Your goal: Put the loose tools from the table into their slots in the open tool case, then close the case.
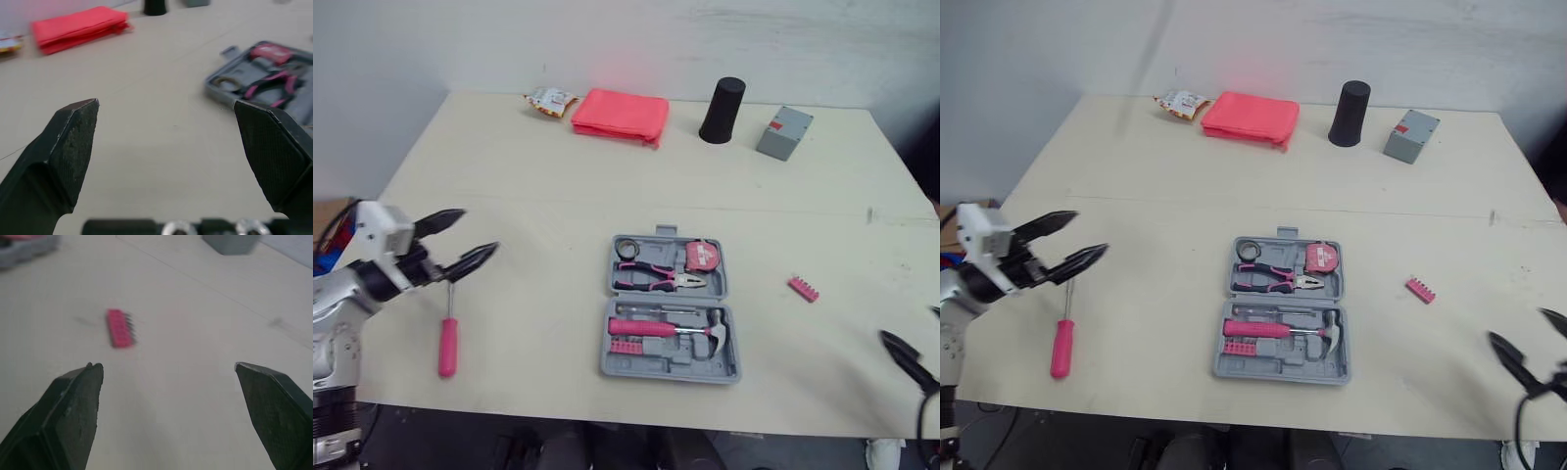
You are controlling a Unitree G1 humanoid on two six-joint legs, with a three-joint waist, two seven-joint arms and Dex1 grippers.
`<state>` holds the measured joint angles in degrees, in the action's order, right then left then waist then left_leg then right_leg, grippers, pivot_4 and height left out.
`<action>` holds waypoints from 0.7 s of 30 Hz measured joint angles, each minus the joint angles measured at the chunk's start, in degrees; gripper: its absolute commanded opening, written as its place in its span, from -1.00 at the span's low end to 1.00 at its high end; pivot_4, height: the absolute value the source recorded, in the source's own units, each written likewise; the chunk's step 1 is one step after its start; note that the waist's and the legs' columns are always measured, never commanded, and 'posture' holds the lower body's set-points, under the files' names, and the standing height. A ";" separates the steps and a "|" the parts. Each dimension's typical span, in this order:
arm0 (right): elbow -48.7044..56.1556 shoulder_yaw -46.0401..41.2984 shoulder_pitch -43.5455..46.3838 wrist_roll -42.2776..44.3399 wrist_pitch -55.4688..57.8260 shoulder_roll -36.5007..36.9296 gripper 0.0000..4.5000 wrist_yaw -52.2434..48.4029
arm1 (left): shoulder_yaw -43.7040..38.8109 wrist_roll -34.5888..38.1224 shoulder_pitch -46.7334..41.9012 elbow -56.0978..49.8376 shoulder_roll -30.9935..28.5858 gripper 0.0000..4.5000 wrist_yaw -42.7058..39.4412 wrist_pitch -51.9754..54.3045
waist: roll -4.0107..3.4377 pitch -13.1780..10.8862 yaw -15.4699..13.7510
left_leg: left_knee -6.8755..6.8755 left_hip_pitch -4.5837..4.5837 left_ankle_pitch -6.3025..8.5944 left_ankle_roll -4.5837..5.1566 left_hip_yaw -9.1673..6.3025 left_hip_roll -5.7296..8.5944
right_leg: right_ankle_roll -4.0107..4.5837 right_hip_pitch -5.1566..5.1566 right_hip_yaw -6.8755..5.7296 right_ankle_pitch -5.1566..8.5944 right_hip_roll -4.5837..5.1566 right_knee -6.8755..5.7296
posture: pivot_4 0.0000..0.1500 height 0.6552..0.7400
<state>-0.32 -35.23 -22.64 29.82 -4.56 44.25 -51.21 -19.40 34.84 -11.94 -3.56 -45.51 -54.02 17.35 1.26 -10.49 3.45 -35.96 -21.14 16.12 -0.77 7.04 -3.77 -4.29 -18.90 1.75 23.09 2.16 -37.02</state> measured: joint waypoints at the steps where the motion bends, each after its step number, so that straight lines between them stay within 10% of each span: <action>1: 0.99 1.35 1.46 0.23 2.47 0.85 1.00 -0.25 | 1.99 1.36 -0.47 -3.23 0.31 0.97 -0.34 2.45 | 0.00 -0.01 -0.21 | -0.01 -0.05 -0.04 -0.09 0.00 0.01 | -0.03 -0.03 0.02 0.02 -0.02 0.04 | 1.00 1.00; 21: -23.43 16.75 26.34 -7.04 6.85 1.53 1.00 -8.30 | 16.34 14.58 -6.49 -25.17 4.55 0.97 -3.51 19.35 | -0.04 -0.10 -0.19 | -0.31 -0.03 -0.16 -0.20 0.04 -0.14 | -0.24 0.05 0.46 0.02 -0.52 0.09 | 1.00 1.00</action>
<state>-23.75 -18.49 3.70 22.77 2.29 45.78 -59.51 -3.06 49.42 -18.43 -28.74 -40.95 -57.53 36.70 1.23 -10.59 3.26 -36.27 -21.17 15.96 -0.97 7.08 -3.90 -4.52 -18.85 2.21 23.11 1.64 -36.93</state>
